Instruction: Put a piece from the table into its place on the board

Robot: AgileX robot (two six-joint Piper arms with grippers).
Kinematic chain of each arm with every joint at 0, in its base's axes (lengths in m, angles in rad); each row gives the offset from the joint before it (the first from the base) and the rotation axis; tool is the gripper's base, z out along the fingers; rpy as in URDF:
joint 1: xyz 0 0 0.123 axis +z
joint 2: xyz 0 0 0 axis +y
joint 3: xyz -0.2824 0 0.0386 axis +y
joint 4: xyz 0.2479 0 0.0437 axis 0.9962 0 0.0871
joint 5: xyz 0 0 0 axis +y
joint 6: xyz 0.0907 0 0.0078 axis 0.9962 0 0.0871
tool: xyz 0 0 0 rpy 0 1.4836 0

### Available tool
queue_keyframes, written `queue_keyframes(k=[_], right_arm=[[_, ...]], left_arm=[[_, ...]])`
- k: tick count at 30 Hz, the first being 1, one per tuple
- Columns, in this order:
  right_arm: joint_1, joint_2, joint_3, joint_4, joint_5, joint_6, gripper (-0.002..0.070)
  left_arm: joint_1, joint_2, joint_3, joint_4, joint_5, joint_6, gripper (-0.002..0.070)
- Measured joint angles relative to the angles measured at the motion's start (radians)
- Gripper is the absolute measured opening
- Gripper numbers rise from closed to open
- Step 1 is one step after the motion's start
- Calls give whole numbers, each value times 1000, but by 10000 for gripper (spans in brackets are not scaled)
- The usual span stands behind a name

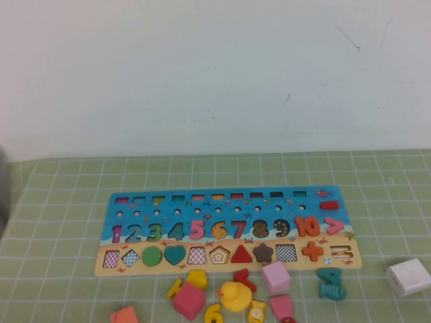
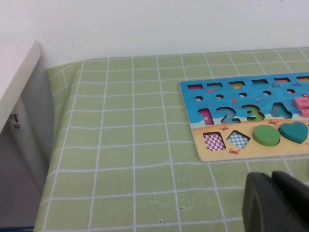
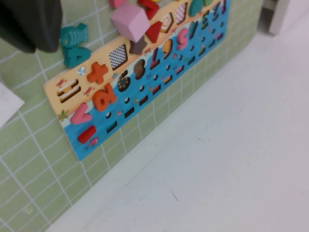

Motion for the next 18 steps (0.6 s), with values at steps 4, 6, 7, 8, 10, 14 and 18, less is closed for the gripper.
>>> queue_keyframes(k=[4,6,7,8,10,14,18], right_arm=[[0,0,0,0,0,-90,0],[0,0,-3,4,10,-120,0],[0,0,-15,4,24,-138,0],[0,0,-29,4,38,-155,-1],[0,0,-85,-10,89,-202,-1],[0,64,-240,-104,243,-274,-1],[0,194,-418,-203,434,-380,-1]], left_arm=[[0,0,0,0,0,0,-3],[0,0,-2,0,0,0,-3],[0,0,-2,0,0,0,-3],[0,0,-2,0,0,0,-3],[0,0,-2,0,0,0,-3],[0,0,-2,0,0,0,-3],[0,0,-2,0,0,0,-3]])
